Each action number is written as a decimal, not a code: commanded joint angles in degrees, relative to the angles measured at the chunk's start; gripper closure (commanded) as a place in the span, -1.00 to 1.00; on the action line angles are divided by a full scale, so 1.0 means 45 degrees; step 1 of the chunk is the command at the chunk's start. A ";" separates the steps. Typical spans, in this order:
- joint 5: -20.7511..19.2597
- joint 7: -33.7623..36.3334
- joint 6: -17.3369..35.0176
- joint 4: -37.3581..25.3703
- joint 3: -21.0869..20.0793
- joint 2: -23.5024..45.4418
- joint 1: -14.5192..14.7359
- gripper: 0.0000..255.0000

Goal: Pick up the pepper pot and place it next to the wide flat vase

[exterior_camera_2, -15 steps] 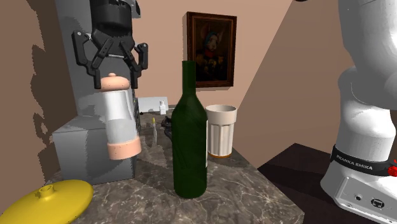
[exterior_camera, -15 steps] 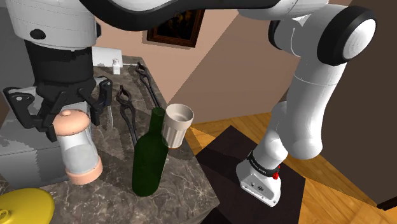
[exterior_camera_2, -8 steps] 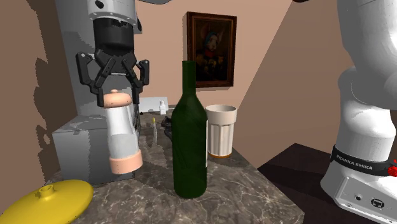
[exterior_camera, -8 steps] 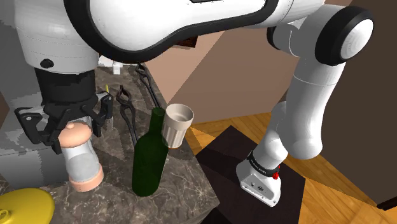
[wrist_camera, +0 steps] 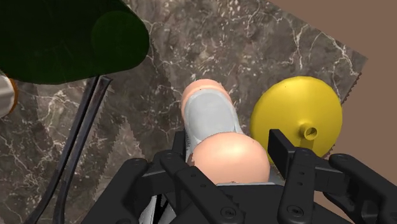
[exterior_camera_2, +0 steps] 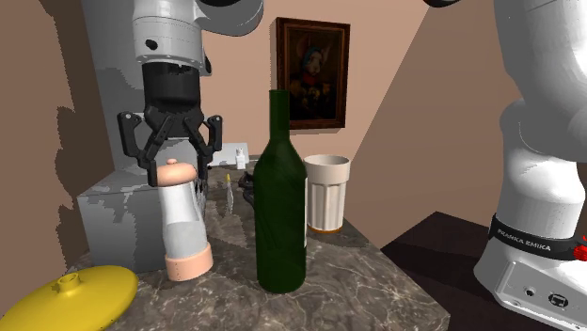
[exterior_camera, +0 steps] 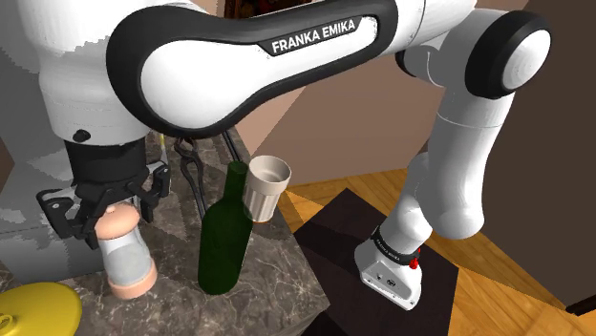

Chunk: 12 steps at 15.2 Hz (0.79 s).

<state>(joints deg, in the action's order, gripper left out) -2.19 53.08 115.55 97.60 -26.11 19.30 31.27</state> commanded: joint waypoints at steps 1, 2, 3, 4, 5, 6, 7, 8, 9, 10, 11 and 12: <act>-0.0044 0.0002 0.0322 0.0228 0.0022 0.0093 0.0006 1.00; -0.0089 0.0011 0.0569 0.0384 0.0042 0.0192 0.0019 1.00; -0.0088 0.0011 0.0570 0.0387 0.0042 0.0190 0.0018 1.00; -0.0089 0.0011 0.0570 0.0385 0.0042 0.0192 0.0019 1.00; -0.0089 0.0011 0.0569 0.0384 0.0042 0.0192 0.0019 1.00; -0.0089 0.0011 0.0569 0.0384 0.0042 0.0192 0.0019 1.00; -0.0089 0.0011 0.0569 0.0384 0.0042 0.0192 0.0019 1.00; -0.0089 0.0011 0.0569 0.0384 0.0042 0.0192 0.0019 1.00; -0.0089 0.0011 0.0569 0.0384 0.0042 0.0192 0.0019 1.00; -0.0089 0.0011 0.0569 0.0384 0.0042 0.0192 0.0019 1.00; -0.0088 0.0011 0.0569 0.0385 0.0042 0.0192 0.0018 -1.00; -0.0089 0.0011 0.0569 0.0384 0.0042 0.0192 0.0018 -1.00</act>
<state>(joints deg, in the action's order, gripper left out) -2.59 53.12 118.11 99.33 -25.92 20.16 31.36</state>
